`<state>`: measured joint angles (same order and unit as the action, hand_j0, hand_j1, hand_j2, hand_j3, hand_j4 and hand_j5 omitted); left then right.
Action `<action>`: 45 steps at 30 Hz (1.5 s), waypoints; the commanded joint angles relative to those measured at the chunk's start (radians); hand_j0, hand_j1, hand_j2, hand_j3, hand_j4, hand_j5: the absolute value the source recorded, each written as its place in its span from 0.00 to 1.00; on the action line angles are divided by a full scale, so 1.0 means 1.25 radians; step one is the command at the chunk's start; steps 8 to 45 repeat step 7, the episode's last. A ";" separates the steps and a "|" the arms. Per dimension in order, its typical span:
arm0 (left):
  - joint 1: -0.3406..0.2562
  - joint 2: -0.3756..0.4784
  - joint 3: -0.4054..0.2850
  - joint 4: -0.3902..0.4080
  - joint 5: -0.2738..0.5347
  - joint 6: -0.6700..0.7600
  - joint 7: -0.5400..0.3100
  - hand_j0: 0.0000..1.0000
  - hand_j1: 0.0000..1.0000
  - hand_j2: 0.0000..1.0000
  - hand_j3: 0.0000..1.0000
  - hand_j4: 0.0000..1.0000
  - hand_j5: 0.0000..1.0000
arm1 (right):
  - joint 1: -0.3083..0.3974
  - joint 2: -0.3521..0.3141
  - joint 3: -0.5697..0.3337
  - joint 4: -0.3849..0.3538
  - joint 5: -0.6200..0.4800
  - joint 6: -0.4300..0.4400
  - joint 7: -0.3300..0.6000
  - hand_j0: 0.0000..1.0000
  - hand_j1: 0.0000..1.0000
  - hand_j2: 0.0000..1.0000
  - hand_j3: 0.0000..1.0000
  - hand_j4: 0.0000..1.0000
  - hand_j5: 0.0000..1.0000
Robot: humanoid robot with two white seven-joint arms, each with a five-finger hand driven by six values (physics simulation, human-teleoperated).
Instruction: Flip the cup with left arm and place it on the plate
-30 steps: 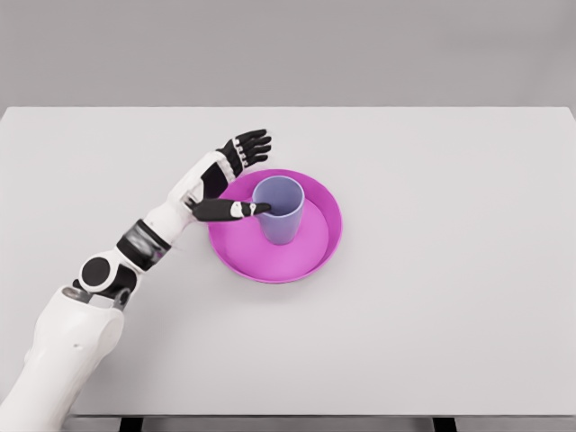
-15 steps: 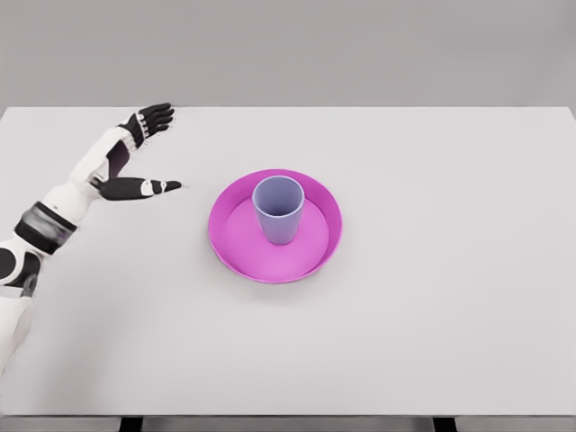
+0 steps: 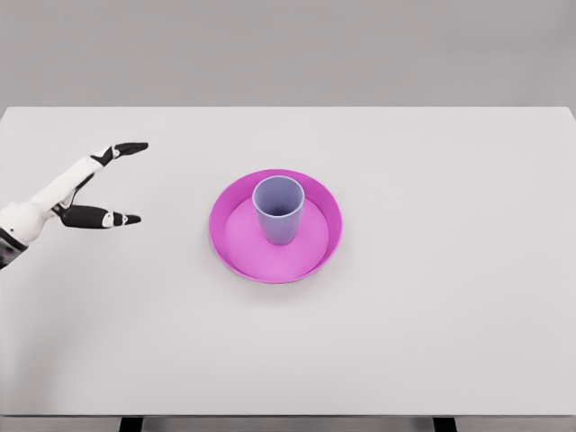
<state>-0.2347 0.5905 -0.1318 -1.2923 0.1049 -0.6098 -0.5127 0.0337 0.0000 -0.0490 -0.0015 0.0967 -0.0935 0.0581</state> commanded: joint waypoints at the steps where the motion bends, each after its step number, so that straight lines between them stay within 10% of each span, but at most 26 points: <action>1: 0.000 -0.001 0.008 0.009 -0.008 -0.001 -0.008 0.94 0.94 0.94 0.94 0.94 0.94 | 0.000 0.000 0.000 0.000 0.000 0.000 0.000 1.00 1.00 1.00 1.00 1.00 1.00; 45: 0.016 -0.010 0.035 0.008 -0.007 -0.001 -0.008 0.95 0.95 0.95 0.95 0.95 0.95 | 0.000 0.000 0.000 0.000 0.000 0.000 0.000 1.00 1.00 1.00 1.00 1.00 1.00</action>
